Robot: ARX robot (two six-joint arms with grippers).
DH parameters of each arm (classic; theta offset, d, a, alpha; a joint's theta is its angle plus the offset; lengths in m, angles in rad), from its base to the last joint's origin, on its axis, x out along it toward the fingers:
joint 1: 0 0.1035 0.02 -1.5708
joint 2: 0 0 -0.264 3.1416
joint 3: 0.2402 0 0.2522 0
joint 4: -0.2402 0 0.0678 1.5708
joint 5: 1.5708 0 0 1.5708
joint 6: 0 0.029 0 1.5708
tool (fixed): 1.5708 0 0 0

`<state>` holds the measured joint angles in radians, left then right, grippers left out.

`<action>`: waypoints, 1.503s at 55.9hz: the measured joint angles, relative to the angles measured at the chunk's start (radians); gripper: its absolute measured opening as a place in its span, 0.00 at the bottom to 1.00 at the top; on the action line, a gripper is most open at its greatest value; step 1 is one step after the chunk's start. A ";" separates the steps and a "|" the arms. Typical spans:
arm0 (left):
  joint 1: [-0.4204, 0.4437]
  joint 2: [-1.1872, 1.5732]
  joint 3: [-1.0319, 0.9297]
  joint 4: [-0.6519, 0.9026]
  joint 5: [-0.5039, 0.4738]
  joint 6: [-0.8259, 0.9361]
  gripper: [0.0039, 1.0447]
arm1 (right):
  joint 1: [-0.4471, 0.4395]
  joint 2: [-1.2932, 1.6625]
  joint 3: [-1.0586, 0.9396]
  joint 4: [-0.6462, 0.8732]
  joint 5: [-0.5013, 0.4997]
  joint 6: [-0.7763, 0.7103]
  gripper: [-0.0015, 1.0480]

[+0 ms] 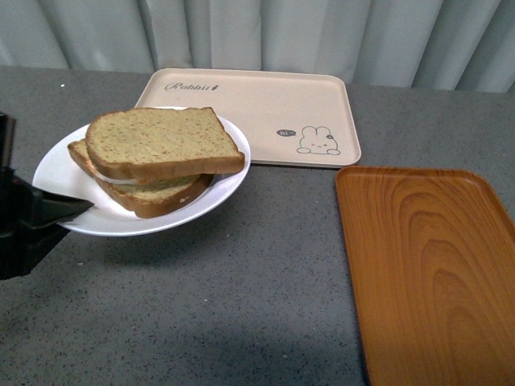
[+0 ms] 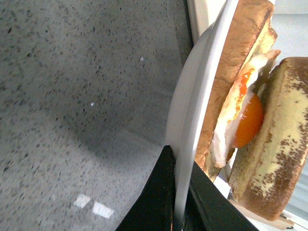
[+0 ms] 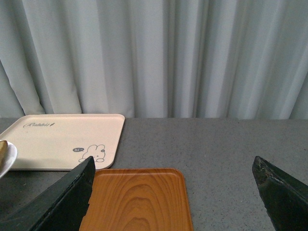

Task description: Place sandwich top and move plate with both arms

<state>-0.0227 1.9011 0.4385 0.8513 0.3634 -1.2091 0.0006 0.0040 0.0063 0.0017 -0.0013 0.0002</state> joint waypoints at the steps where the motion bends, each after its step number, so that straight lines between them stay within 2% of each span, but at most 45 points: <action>1: -0.007 0.012 0.022 -0.015 -0.010 0.000 0.04 | 0.000 0.000 0.000 0.000 0.000 0.000 0.91; 28: -0.129 0.254 0.631 -0.372 -0.179 -0.008 0.04 | 0.000 0.000 0.000 0.000 0.000 0.000 0.91; 37: -0.166 0.395 0.849 -0.547 -0.237 -0.019 0.04 | 0.000 0.000 0.000 0.000 0.000 0.000 0.91; 49: -0.180 0.444 1.033 -0.740 -0.293 -0.014 0.04 | 0.000 0.000 0.000 0.000 0.000 0.000 0.91; 51: -0.180 0.444 1.041 -0.758 -0.301 -0.010 0.06 | 0.000 0.000 0.000 0.000 0.000 0.000 0.91; 59: -0.171 0.434 1.006 -0.785 -0.327 0.023 0.30 | 0.000 0.000 0.000 0.000 0.000 0.000 0.91; 68: -0.126 0.299 0.817 -0.726 -0.328 0.072 0.62 | 0.000 0.000 0.000 0.000 0.000 0.000 0.91; 72: -0.106 0.215 0.737 -0.703 -0.384 0.126 0.72 | 0.000 0.000 0.000 0.000 0.000 0.000 0.91; 78: -0.063 0.054 0.599 -0.755 -0.475 0.190 0.90 | 0.000 0.000 0.000 0.000 0.000 0.000 0.91; 81: -0.045 -0.008 0.532 -0.743 -0.497 0.240 0.96 | 0.000 0.000 0.000 0.000 0.000 0.000 0.91; 84: -0.018 -0.111 0.410 -0.706 -0.525 0.328 0.94 | 0.000 0.000 0.000 0.000 0.000 0.000 0.91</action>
<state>-0.0406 1.7897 0.8486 0.1452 -0.1619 -0.8810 0.0006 0.0040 0.0063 0.0017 -0.0013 0.0006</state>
